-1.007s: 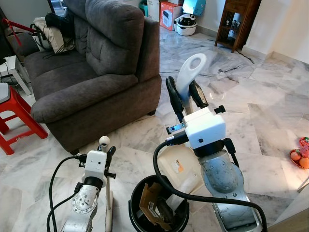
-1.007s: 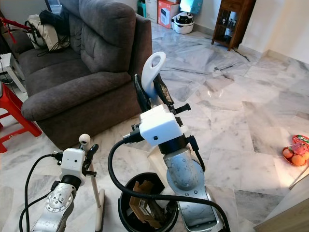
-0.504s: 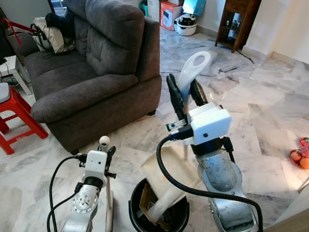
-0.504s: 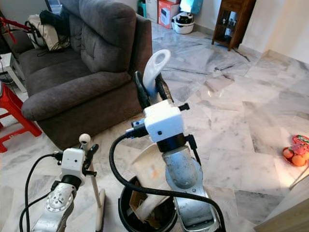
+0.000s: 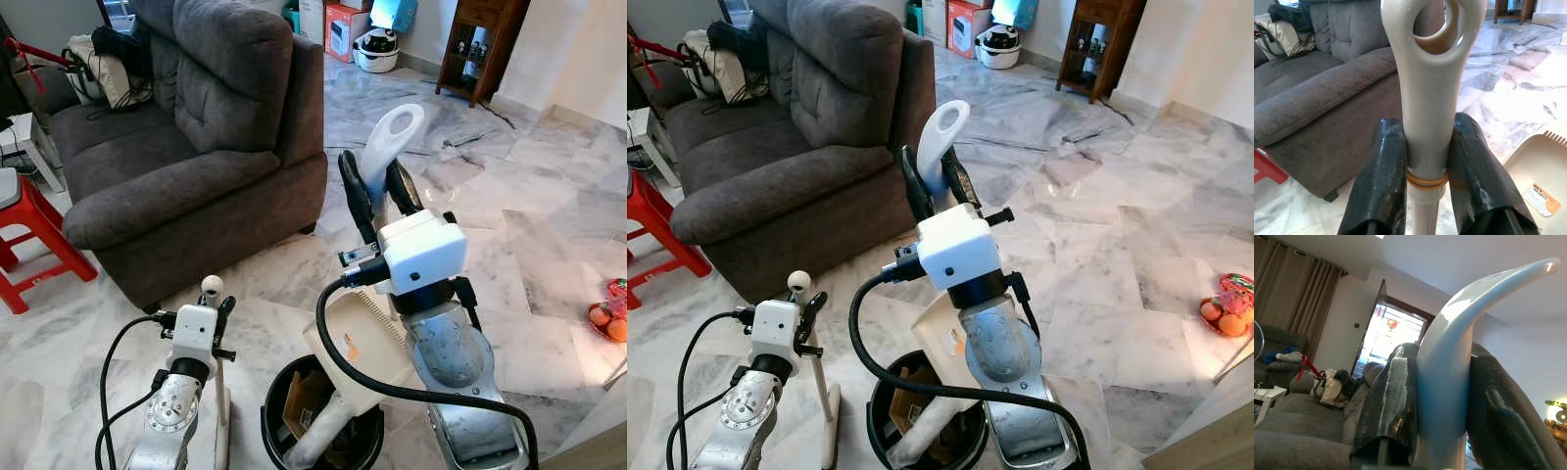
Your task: Sweep floor
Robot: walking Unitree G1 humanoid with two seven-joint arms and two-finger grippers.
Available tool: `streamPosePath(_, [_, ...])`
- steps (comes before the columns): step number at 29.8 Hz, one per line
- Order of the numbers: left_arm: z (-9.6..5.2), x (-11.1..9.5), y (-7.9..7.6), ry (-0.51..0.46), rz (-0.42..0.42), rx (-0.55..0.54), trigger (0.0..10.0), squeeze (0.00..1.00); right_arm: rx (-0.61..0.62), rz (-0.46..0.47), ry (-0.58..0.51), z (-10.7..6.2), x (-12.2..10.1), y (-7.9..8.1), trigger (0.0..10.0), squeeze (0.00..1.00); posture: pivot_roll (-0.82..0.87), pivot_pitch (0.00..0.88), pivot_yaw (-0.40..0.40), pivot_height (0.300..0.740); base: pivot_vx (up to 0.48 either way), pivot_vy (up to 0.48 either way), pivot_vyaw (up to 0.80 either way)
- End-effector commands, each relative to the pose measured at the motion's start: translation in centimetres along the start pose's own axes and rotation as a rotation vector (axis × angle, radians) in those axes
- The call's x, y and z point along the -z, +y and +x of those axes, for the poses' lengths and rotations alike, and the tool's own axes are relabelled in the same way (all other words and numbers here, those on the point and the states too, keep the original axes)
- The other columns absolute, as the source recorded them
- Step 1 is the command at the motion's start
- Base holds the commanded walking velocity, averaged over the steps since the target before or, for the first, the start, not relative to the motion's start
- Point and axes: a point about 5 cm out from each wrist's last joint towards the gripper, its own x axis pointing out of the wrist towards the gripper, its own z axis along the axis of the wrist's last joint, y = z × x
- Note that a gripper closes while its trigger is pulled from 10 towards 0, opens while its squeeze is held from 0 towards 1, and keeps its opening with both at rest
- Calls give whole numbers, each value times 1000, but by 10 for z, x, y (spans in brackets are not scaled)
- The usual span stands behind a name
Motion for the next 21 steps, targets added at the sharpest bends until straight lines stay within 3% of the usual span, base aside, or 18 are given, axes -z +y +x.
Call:
streamPosePath(1, [3,-5,2,-31,24,2,10000,0,22,-32,-80,6,-13,-4,10000,0,118,3,45,740,0,0,0])
streamPosePath(13, [3,-5,2,-31,24,0,10000,0,151,-81,-132,16,-20,-23,10000,0,116,3,43,740,0,0,0])
streamPosePath(21, [3,-5,1,-30,20,1,10000,0,216,-225,-70,14,-1,-41,10000,0,110,3,42,740,0,0,0])
